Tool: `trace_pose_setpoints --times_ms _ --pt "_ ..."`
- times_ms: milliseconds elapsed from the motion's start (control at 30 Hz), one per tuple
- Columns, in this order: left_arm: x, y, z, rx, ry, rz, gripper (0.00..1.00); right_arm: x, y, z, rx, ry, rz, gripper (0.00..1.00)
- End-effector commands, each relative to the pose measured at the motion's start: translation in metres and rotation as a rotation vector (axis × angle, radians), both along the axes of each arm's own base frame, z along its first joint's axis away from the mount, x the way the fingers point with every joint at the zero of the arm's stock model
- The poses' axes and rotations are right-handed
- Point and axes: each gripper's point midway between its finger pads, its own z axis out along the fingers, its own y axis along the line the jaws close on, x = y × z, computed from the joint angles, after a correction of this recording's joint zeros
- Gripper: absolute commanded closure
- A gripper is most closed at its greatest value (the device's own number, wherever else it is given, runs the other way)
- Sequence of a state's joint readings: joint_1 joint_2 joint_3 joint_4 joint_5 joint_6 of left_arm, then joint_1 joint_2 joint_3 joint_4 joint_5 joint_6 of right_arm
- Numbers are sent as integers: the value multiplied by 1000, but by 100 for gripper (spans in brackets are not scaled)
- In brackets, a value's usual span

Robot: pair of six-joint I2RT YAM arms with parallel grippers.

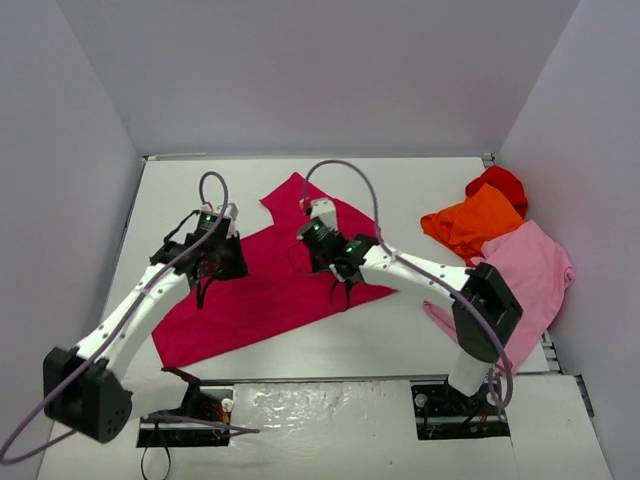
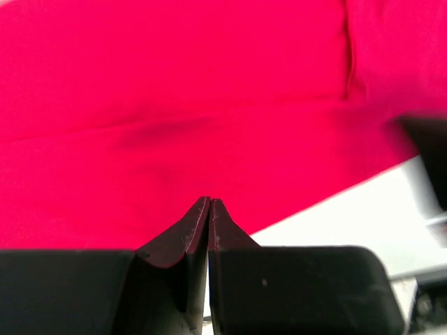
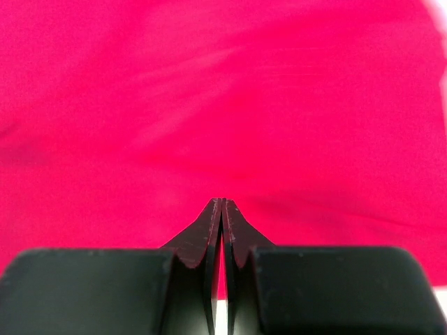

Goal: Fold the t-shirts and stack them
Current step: Grap the side of the flattened tshirt furthest away from the robot with both arms

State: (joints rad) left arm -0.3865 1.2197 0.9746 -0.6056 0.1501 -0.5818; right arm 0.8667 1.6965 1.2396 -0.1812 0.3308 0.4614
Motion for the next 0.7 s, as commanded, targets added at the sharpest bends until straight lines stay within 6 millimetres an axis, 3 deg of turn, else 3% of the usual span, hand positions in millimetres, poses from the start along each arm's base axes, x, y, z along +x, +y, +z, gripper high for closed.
trace_pose_setpoints --times_ms 0,200,400,433,567,667 --pt "10 -42 9 -189 -22 -65 100 23 -57 -14 -104 -10 -160 100" --pt "13 -40 4 -167 -17 -50 100 50 -87 -50 -232 22 -230 100" --pt "10 -36 4 -142 -10 -49 100 63 -109 -87 -314 63 -286 100" --pt "9 -35 4 -138 -10 -50 100 68 -120 -97 -336 75 -313 100" --pt "5 -30 2 -120 0 -45 100 80 -133 -108 -350 91 -344 100" --pt "4 -24 7 -97 -16 -38 100 103 -134 -113 -327 92 -341 100"
